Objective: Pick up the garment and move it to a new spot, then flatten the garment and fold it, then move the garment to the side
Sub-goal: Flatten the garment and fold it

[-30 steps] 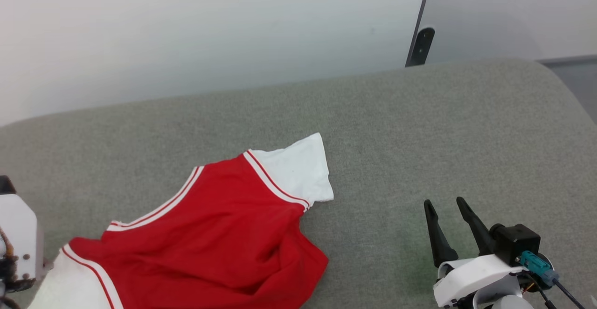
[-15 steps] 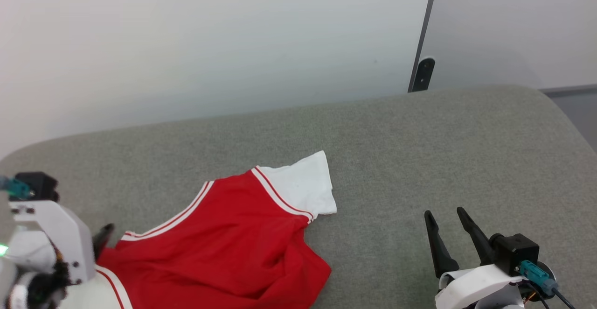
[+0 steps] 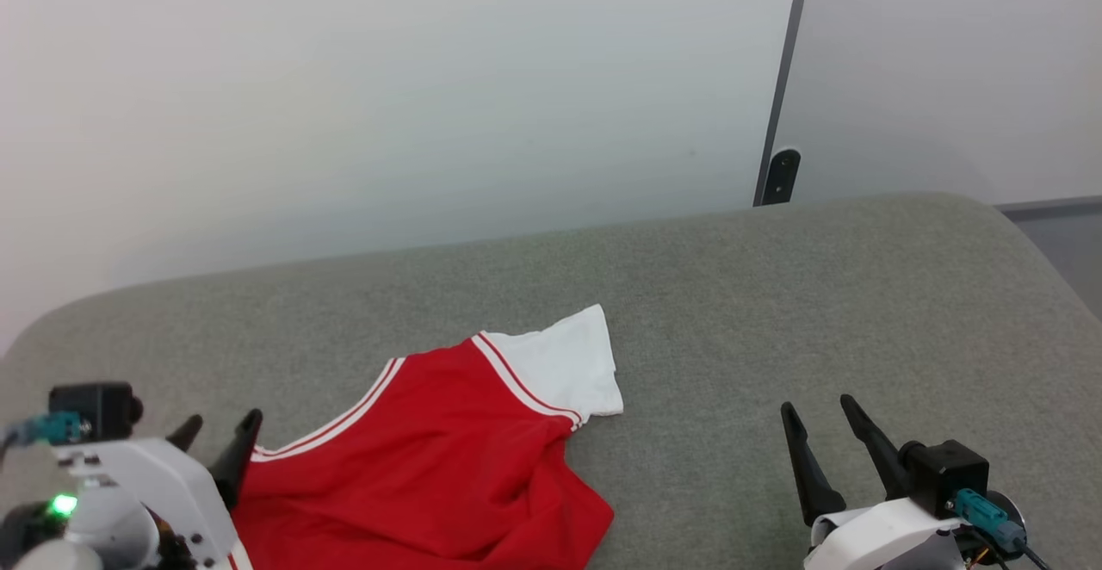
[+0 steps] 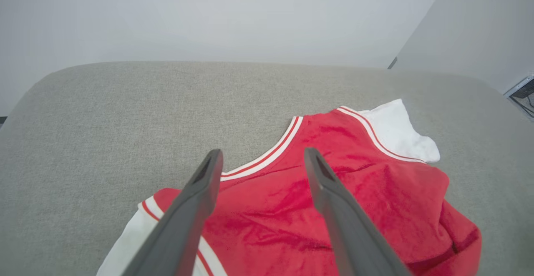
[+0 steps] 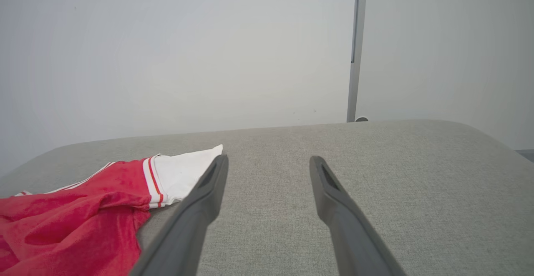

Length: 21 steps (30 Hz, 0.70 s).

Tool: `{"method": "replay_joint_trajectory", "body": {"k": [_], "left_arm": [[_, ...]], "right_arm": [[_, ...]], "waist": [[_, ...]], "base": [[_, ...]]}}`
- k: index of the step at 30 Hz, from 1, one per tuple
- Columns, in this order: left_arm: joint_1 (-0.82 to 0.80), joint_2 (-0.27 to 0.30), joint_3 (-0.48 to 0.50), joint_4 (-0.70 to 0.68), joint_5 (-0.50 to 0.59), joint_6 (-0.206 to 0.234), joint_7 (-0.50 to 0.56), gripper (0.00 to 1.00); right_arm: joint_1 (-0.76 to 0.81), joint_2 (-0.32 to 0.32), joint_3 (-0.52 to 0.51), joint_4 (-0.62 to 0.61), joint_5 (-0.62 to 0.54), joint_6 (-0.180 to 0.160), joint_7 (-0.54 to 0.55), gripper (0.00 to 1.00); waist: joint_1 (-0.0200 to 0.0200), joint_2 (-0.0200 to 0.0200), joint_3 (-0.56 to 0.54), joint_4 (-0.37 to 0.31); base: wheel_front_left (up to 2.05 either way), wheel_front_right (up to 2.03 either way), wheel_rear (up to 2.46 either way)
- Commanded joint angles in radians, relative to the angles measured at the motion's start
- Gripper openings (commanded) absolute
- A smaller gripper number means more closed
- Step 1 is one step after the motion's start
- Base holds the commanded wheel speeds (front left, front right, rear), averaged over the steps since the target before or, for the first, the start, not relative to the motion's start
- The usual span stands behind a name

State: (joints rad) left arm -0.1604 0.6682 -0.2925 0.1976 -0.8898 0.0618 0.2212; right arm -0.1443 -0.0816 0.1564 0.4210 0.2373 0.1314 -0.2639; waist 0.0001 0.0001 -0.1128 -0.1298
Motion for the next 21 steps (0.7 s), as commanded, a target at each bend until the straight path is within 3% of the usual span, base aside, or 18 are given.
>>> {"method": "replay_joint_trajectory", "body": {"k": [1, 21], "left_arm": [[0.019, -0.006, 0.000, -0.006, 0.011, -0.013, -0.033, 1.00], [0.148, -0.153, 0.006, 0.028, 0.081, -0.048, -0.426, 1.00]], "right_arm": [[0.010, -0.002, 0.003, 0.000, 0.004, -0.002, -0.001, 1.00], [0.065, -0.002, 0.011, -0.028, 0.008, -0.002, -0.001, 1.00]], "waist": [[-0.0001, -0.0001, -0.007, 0.004], [-0.0001, -0.0001, -0.052, 0.074]], "base": [[0.00, 0.00, 0.00], [0.00, 0.00, 0.00]]}}
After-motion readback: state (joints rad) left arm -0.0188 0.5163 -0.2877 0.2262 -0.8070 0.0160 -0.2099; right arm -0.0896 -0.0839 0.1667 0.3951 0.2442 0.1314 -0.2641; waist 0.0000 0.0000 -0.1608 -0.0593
